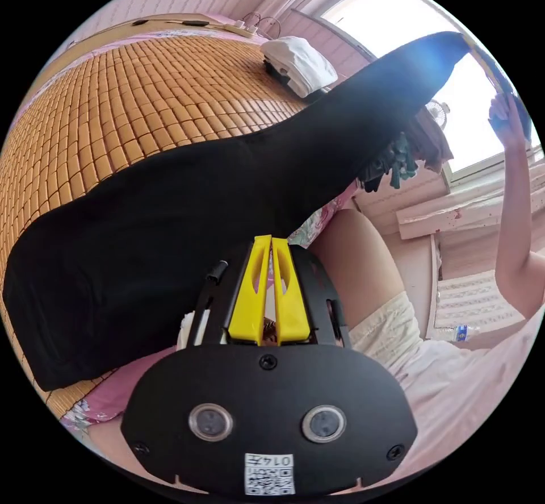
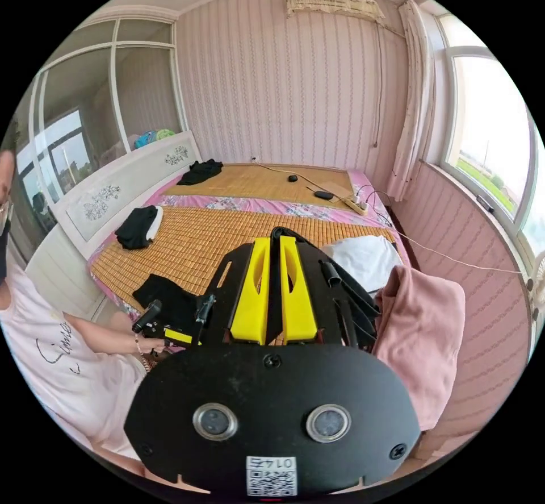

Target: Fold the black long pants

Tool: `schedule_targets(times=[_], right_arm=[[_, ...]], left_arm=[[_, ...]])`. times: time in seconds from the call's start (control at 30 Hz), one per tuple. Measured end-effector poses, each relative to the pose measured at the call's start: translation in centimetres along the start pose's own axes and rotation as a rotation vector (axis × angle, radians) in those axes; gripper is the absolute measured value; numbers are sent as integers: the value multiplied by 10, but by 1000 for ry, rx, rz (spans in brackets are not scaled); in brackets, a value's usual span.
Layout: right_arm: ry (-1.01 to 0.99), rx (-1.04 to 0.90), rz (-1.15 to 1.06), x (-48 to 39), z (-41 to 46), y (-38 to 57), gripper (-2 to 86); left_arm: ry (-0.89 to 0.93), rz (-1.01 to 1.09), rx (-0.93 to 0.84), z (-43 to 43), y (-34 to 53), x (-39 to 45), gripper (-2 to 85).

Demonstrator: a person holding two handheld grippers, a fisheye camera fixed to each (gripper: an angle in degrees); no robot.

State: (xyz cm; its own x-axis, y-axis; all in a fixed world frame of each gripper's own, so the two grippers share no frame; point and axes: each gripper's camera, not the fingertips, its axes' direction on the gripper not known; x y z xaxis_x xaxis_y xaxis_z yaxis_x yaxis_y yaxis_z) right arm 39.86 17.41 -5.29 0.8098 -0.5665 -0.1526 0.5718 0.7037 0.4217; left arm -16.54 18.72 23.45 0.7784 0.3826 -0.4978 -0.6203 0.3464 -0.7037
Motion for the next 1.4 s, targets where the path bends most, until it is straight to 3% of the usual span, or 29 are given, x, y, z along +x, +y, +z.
schedule_targets(times=[0.13,0.3,0.37,0.57,0.7,0.9,1.1,1.23,1.4], right_arm=[[-333,-66,-259,-121,63,-31,30],[-656,-331,-352,-265,201,-1,55],[-580,-554,-363,-305,269,31,74],[-509,-742,-323,-321,324,47,84],[-466,-742,-366,-337,342,19,81],[-362,-700,-501,-385,407,-57,98],[-292,-825,-491,-417,494,-108,130],[-389,-924,-407,-418,526,-123,77],[-422,-795,-473,-424,508,-145,10]], left_arm=[[-3,10,144,-71,60,-15,-10],[-141,-219,230,-144,166,-66,-10],[-223,-350,236,-166,214,-90,-9],[-262,-510,257,-186,262,-134,2],[-198,-511,204,-177,245,-152,43],[-265,-509,133,-155,212,-162,59],[-339,-518,49,-142,210,-168,0],[-319,-496,61,-154,220,-163,-8],[-327,-450,99,-169,230,-154,-2]])
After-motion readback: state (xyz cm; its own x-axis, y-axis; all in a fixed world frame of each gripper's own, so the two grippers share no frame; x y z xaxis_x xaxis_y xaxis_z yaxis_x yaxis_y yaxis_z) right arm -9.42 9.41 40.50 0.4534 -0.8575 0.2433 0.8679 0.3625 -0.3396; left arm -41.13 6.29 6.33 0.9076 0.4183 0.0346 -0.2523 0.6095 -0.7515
